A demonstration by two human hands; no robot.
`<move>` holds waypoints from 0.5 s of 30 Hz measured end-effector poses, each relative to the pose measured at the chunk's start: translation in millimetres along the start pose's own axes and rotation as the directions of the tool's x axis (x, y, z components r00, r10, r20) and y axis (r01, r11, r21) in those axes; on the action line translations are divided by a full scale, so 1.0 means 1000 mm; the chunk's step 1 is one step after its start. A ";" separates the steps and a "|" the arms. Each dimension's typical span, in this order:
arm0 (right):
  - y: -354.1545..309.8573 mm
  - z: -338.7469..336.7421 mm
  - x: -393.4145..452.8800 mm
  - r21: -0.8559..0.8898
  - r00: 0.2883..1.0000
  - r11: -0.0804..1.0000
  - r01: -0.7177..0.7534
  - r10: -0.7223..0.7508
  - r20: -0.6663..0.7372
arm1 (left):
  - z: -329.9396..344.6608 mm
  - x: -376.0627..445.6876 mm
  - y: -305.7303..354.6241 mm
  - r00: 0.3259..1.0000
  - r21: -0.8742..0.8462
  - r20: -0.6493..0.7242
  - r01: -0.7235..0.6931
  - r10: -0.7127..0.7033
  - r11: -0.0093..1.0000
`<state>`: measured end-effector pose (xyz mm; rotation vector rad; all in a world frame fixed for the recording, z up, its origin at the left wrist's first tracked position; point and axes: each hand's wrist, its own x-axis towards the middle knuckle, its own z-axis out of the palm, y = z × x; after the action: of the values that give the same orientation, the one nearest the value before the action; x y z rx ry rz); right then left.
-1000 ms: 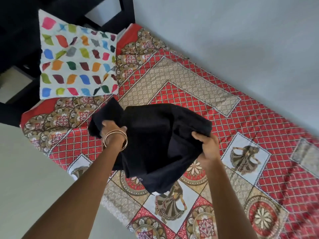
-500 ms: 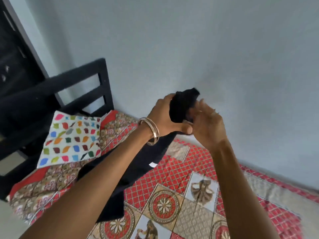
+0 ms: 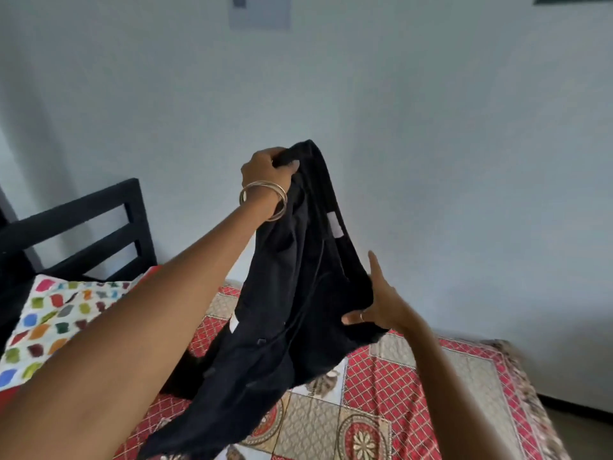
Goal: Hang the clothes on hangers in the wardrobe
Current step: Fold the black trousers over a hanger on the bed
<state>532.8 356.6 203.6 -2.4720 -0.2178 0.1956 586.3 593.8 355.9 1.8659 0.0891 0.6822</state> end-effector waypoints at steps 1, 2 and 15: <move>0.018 -0.005 -0.016 0.093 0.996 0.995 -0.025 0.032 -0.078 | 0.006 -0.011 0.016 0.999 -0.033 0.027 -0.029 0.030 0.999; 0.025 -0.008 -0.020 0.169 0.987 0.985 -0.032 0.058 -0.153 | 0.008 -0.011 0.023 0.999 -0.042 0.023 -0.042 0.043 0.998; -0.030 -0.133 -0.073 0.559 0.516 0.666 0.494 0.293 -0.805 | -0.045 -0.027 0.060 0.930 0.008 -0.122 -0.349 0.348 0.937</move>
<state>484.5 286.8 332.5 -1.4129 0.1377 -0.8759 526.8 597.7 408.2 1.8436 -0.1737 1.0391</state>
